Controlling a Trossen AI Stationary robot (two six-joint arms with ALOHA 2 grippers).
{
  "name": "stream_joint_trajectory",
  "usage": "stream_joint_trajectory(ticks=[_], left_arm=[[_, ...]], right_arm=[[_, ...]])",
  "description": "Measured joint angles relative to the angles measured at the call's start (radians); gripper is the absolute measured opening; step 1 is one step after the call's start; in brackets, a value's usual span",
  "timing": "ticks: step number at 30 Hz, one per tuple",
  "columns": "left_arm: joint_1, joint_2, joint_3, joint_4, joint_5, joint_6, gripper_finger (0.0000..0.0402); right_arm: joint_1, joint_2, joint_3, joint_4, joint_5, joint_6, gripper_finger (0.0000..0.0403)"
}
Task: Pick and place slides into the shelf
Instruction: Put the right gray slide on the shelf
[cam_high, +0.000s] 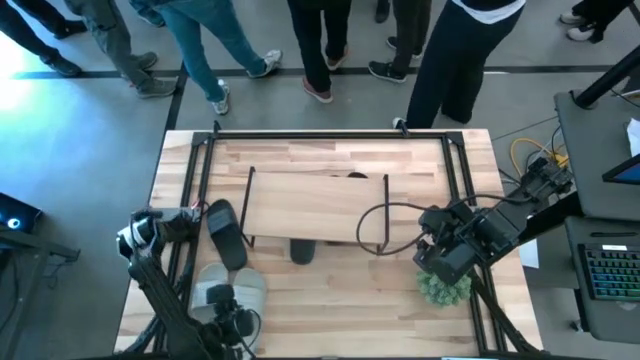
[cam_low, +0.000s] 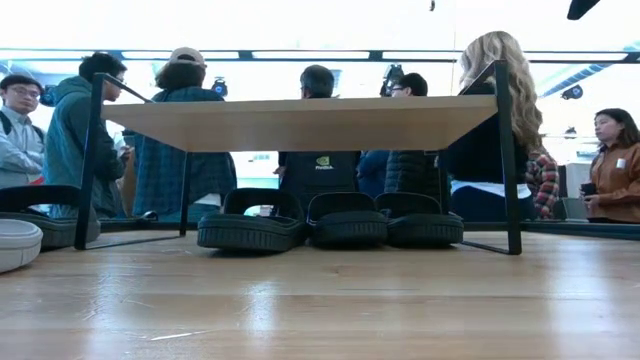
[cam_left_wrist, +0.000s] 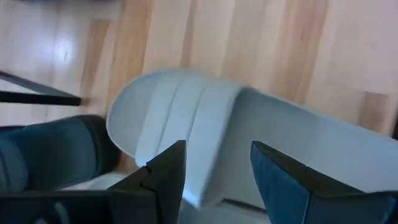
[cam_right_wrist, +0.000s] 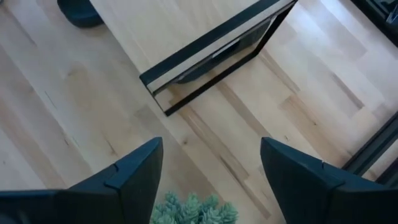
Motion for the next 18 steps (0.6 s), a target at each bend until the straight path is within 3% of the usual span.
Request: stream_joint_trajectory(ticks=[18], left_arm=[[0.002,0.153,-0.034,-0.086,-0.041,0.002,0.0166]], right_arm=[[-0.001,0.000,0.000,-0.004,0.004,-0.014,0.0266]])
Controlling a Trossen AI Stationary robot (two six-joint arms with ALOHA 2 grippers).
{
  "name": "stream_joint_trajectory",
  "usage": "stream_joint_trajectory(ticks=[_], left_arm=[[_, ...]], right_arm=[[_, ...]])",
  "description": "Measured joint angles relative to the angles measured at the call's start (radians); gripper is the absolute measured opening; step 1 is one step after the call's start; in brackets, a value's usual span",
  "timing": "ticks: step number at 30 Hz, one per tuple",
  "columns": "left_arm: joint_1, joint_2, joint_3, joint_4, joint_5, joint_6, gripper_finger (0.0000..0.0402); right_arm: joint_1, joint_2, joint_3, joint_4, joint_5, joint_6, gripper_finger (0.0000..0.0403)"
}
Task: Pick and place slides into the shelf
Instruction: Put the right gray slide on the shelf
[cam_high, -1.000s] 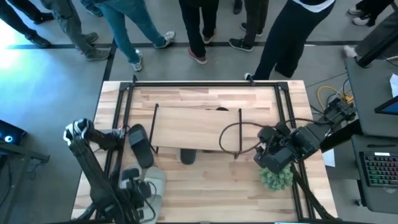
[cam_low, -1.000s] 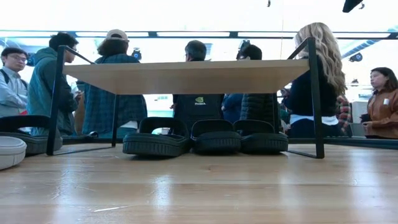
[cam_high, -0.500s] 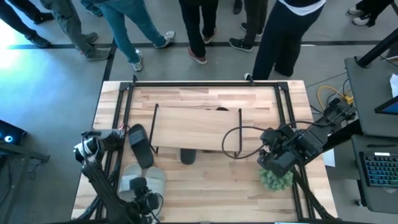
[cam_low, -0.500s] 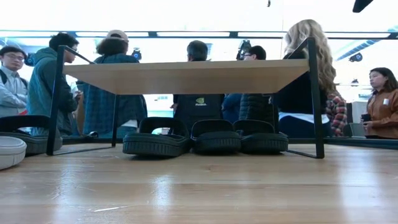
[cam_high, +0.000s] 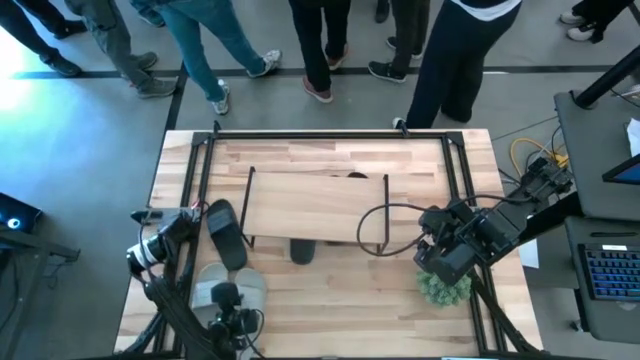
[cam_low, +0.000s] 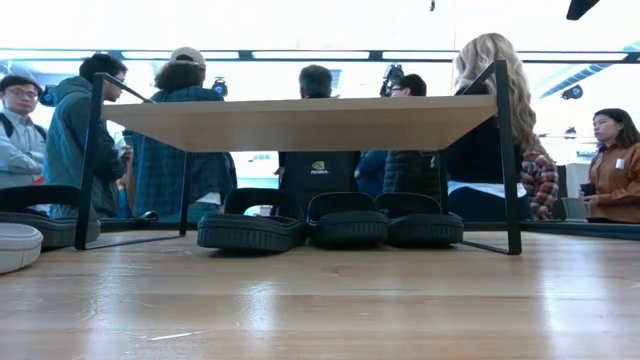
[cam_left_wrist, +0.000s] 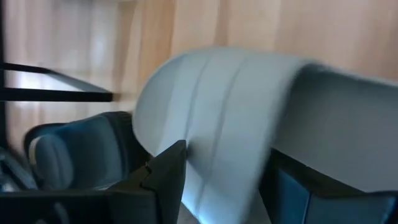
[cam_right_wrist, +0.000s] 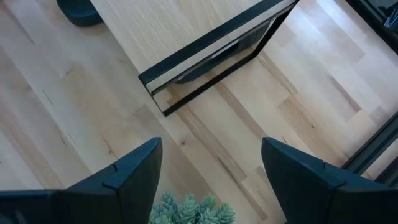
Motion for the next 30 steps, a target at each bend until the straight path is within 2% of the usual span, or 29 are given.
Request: stream_joint_trajectory(ticks=[3,6,15,19,23,27,30], left_arm=[[0.000,0.024,0.000,-0.028,-0.016,0.000,0.0160],[0.000,0.036,0.000,-0.051,-0.036,-0.001,0.0135],[0.004,0.029,0.004,-0.053,-0.076,0.000,0.0009],[0.005,0.028,0.069,-0.040,-0.073,0.026,0.0004],[0.005,0.012,0.212,-0.053,-0.084,0.109,0.0002],[0.014,-0.031,0.354,-0.154,-0.194,0.139,0.0001],[0.048,-0.101,0.382,-0.152,-0.274,0.205,0.0001]], right_arm=[[0.000,0.000,0.000,0.000,0.000,0.000,0.0267],[0.000,0.000,0.000,0.000,0.000,0.000,0.0266],[0.000,0.000,0.000,0.000,0.000,0.000,0.0263],[0.000,0.000,0.000,0.000,0.000,0.004,0.0263],[0.000,0.000,0.000,0.000,-0.001,0.008,0.0263],[0.000,-0.002,-0.001,0.000,-0.002,0.007,0.0264],[0.000,-0.002,-0.001,0.000,-0.004,0.006,0.0265]])
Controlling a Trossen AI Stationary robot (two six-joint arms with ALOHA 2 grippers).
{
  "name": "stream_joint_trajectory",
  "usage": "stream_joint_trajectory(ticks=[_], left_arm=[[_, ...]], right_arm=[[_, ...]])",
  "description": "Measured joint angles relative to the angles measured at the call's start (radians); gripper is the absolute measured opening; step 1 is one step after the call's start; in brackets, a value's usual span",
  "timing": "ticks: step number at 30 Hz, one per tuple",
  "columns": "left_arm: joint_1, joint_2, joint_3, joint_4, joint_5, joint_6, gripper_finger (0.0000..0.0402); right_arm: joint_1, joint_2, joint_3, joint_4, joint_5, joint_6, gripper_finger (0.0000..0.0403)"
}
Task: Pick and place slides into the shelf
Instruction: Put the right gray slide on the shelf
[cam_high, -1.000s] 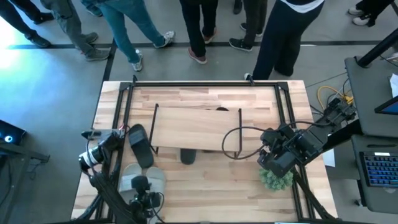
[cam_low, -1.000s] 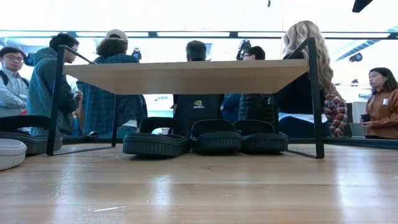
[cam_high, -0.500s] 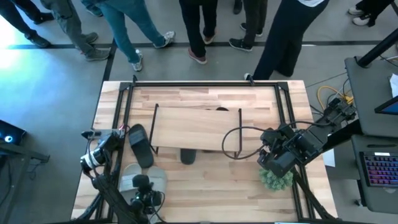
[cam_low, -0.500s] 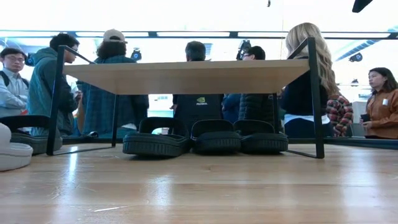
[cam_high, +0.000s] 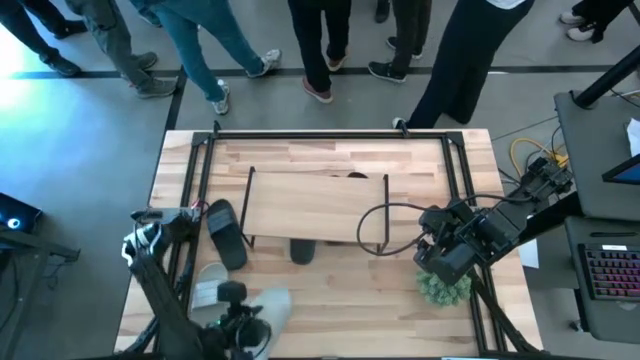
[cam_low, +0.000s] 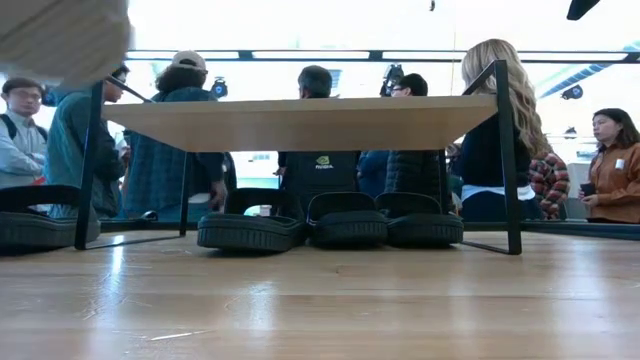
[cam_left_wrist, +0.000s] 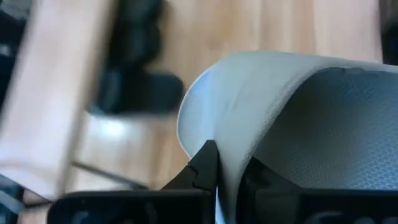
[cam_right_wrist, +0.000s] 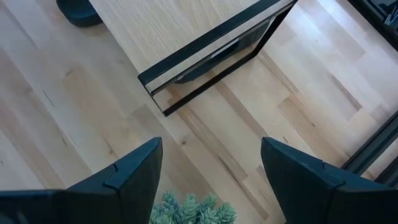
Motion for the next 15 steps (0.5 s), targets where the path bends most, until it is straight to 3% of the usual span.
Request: stream_joint_trajectory(ticks=[5,9,15], left_arm=[[0.141,-0.102,-0.003,-0.007,-0.119,0.170,0.0001],[0.277,-0.124,0.009,0.008,-0.150,0.322,0.0000],[0.372,-0.159,0.014,-0.007,-0.226,0.444,0.0000]], right_arm=[[0.000,-0.001,0.000,0.000,0.000,0.001,0.0261],[0.007,-0.002,0.000,0.000,0.004,0.006,0.0255],[0.027,-0.002,0.000,0.000,0.032,0.039,0.0251]])
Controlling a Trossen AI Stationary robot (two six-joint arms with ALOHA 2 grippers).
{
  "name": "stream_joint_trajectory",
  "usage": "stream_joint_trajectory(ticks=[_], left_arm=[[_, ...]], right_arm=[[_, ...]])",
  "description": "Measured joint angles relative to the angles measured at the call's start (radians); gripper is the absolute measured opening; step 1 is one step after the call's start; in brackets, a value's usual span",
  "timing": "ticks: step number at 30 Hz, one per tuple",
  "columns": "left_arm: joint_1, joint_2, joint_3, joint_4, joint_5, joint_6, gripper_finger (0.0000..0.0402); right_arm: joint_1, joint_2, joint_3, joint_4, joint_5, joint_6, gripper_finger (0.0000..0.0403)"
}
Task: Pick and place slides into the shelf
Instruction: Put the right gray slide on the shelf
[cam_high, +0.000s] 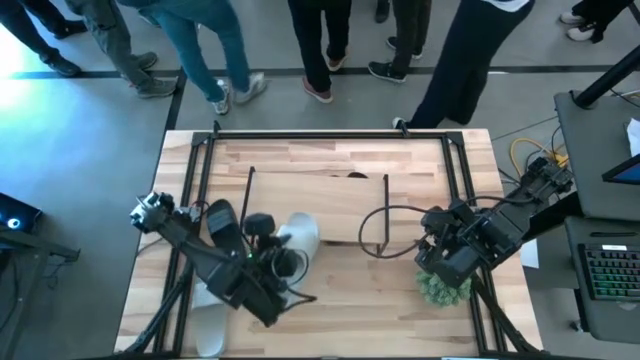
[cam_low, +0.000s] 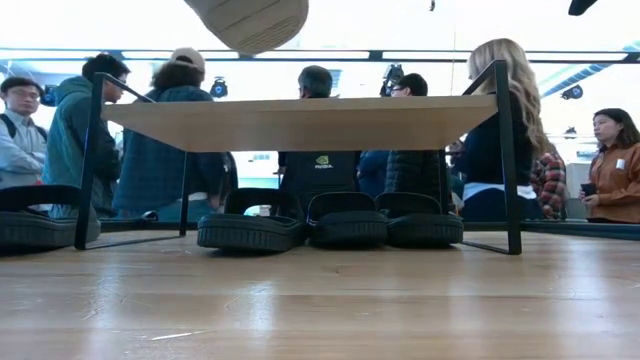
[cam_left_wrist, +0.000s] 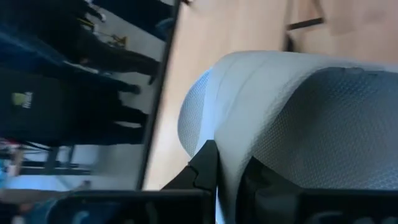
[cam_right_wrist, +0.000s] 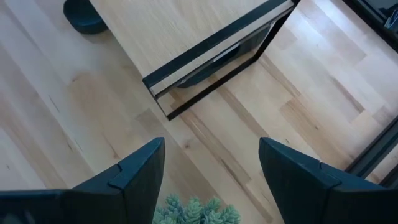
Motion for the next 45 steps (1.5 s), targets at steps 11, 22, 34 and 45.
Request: stream_joint_trajectory(ticks=[11,22,34,45], left_arm=[[0.100,-0.014,-0.008,-0.001,-0.039,0.112,0.0000],[0.195,-0.002,-0.008,0.152,-0.029,0.122,0.0000],[0.423,0.086,-0.012,0.358,-0.030,0.371,0.0000],[0.462,0.178,-0.019,0.514,-0.027,0.561,0.0000]], right_arm=[[0.004,0.000,-0.001,0.000,0.025,0.011,0.0250],[0.017,-0.038,-0.001,0.000,0.042,0.063,0.0249],[0.037,-0.148,-0.001,0.000,0.105,0.098,0.0249],[0.037,-0.221,-0.002,0.000,0.157,0.101,0.0249]])
